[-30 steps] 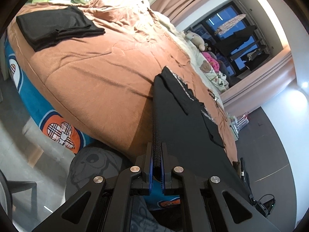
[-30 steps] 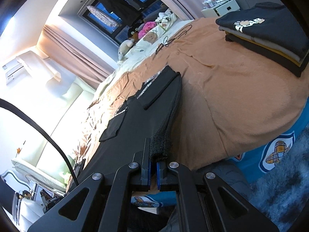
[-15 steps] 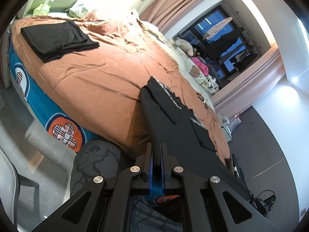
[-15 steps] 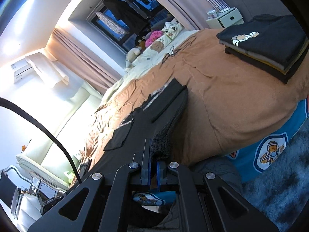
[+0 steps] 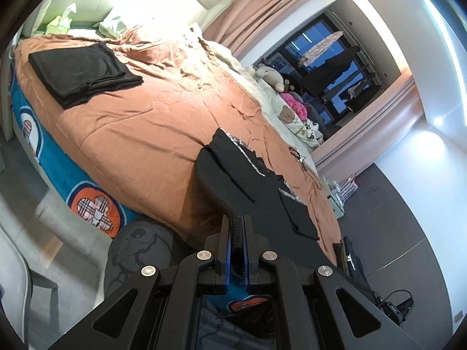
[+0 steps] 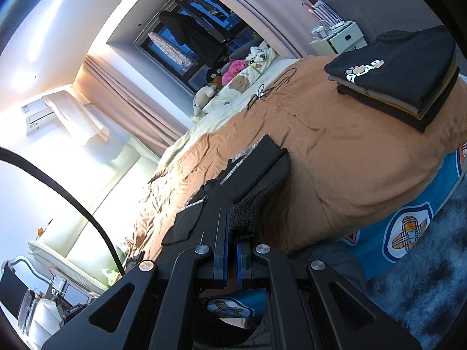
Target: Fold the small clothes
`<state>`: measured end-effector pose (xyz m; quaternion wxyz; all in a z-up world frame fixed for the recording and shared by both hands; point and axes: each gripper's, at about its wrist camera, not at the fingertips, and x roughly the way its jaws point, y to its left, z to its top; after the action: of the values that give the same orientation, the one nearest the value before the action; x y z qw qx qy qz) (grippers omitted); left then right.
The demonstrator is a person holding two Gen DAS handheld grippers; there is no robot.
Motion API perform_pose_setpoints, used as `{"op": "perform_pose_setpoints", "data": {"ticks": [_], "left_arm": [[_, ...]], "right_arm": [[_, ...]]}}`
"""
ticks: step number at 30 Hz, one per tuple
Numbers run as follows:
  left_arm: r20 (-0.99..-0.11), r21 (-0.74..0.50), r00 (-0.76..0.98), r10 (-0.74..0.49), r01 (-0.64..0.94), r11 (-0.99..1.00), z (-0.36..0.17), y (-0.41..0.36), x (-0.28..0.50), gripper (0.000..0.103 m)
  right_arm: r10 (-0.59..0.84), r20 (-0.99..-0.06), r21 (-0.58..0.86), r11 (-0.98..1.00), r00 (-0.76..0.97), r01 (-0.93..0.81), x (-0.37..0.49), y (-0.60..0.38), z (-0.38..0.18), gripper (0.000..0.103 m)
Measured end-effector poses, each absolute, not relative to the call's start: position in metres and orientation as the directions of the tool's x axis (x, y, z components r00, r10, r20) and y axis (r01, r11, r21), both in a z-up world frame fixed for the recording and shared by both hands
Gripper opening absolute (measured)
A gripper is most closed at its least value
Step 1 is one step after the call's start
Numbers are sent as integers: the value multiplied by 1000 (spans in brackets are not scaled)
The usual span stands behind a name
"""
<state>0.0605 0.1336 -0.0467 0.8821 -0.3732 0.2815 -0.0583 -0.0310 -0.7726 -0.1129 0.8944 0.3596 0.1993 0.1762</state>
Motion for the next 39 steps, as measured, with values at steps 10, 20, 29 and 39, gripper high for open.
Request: {"op": "perform_pose_setpoints", "data": {"ticks": [10, 20, 29, 39], "left_arm": [[-450, -682, 843, -294, -111, 723, -39, 139, 106, 6], [-466, -694, 832, -301, -133, 708, -46, 147, 159, 6], [-480, -687, 815, -323, -120, 717, -43, 143, 227, 6], [-494, -673, 808, -321, -122, 729, -29, 137, 300, 6]], "right_arm": [[467, -194, 738, 649, 863, -185, 22, -762, -109, 0], [447, -209, 743, 650, 870, -156, 72, -746, -107, 0], [420, -249, 728, 676, 873, -117, 120, -733, -93, 0], [400, -284, 710, 699, 871, -90, 192, -717, -72, 0]]}}
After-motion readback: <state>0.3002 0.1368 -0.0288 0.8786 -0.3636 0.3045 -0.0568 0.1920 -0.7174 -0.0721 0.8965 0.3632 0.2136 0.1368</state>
